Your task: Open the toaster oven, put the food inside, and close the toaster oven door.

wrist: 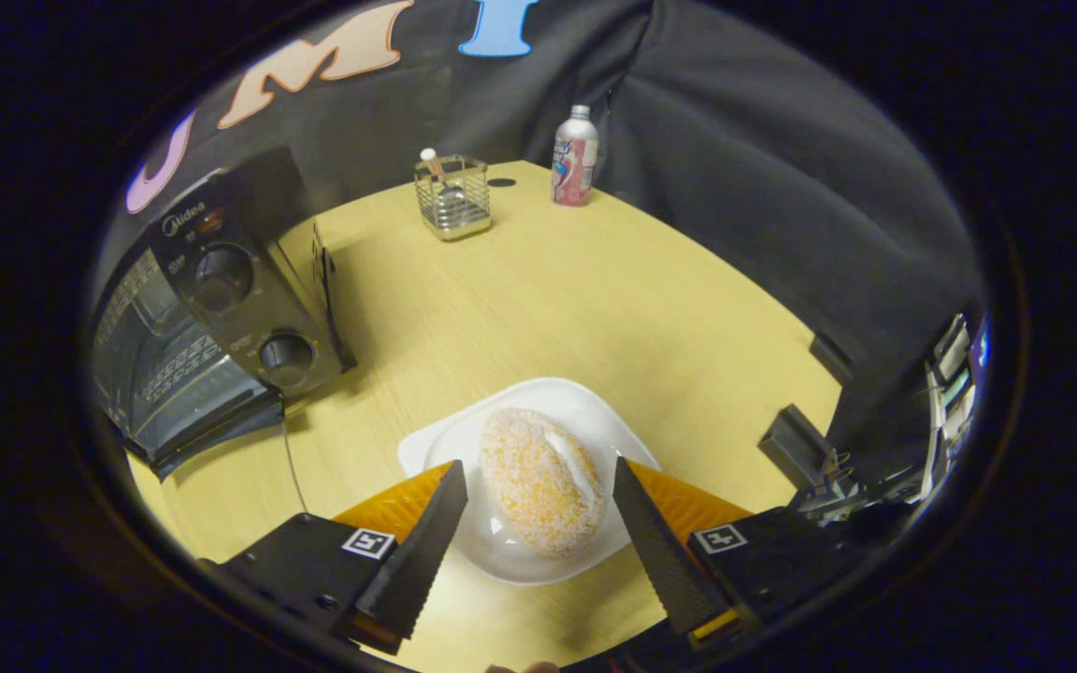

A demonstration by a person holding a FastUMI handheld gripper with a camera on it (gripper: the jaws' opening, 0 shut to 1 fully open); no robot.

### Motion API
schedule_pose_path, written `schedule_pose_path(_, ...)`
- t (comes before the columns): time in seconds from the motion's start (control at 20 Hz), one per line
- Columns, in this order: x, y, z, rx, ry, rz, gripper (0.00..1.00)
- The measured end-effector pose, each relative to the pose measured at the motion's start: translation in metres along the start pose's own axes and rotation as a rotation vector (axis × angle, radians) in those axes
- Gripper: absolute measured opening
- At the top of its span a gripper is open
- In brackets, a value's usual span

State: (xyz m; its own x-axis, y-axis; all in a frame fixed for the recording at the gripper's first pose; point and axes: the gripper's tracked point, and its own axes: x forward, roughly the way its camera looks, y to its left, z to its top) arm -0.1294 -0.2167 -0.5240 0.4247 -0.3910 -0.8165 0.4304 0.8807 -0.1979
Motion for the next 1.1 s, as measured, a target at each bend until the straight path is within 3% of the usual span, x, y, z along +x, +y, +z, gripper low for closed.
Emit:
schedule_pose_path(0.3,0.013,0.004,-0.017,0.028,0.052,0.045,1.0)
schedule_pose_path(0.7,0.008,0.011,-0.007,0.128,0.026,0.079,0.66)
schedule_pose_path(1.1,-0.043,0.069,0.027,0.316,-0.108,0.205,0.66)
